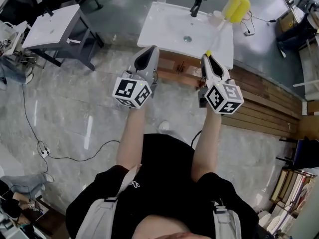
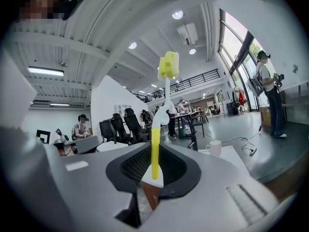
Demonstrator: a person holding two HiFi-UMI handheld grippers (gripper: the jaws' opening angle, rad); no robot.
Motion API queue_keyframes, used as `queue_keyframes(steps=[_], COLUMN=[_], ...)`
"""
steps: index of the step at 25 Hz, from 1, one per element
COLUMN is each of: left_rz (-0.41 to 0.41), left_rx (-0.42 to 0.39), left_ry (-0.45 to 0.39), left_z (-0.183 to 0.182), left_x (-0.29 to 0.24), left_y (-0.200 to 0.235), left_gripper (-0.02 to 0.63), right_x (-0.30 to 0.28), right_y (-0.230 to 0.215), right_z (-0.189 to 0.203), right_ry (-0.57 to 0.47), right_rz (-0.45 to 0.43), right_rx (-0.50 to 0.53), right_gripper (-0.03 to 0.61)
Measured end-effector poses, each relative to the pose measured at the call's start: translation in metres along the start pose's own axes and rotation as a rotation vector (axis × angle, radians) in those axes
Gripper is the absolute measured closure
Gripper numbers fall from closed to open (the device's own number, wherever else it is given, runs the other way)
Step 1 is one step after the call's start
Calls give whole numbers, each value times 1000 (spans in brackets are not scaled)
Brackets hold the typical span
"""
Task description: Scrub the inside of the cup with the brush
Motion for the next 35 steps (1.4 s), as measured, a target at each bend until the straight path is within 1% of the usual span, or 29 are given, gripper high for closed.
queue_keyframes(steps=[8, 16, 21, 25, 28, 32, 35], left_rz=[-29, -16, -48, -62, -71, -76, -81], left_rx=[10, 2, 2, -35, -62, -105, -128], left_ry=[-48, -26, 19, 63, 92, 124, 137], left_z=[0, 24, 45, 57, 65, 72, 79], left_x=[-20, -50, -74, -93, -107, -128, -143], left_y=[13, 27, 41, 56, 69, 87, 102], left_gripper=[620, 620, 620, 617, 615, 590, 557], right_x=[-9, -27, -42, -62, -80, -105, -124], right_y=[-28, -50, -74, -86, -90, -97, -101], right_z=[-8, 4, 10, 13, 15, 15, 19], right_ry=[-7, 7, 36, 31, 21, 10, 18], right_rz=[3, 31, 62, 59, 41, 22, 11], right_rx=[-6, -3, -17, -31, -41, -53, -59], right_gripper=[528, 528, 528, 528, 528, 528, 528])
Point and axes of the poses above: the fingertips, and each gripper's own axes: x backward along the fingers, y to its left, z out of its underside, the point moved 10 cm from there along x, backward along the fingers, and after that the axes turned 3 degrees about -x, right-handed, at the moved point
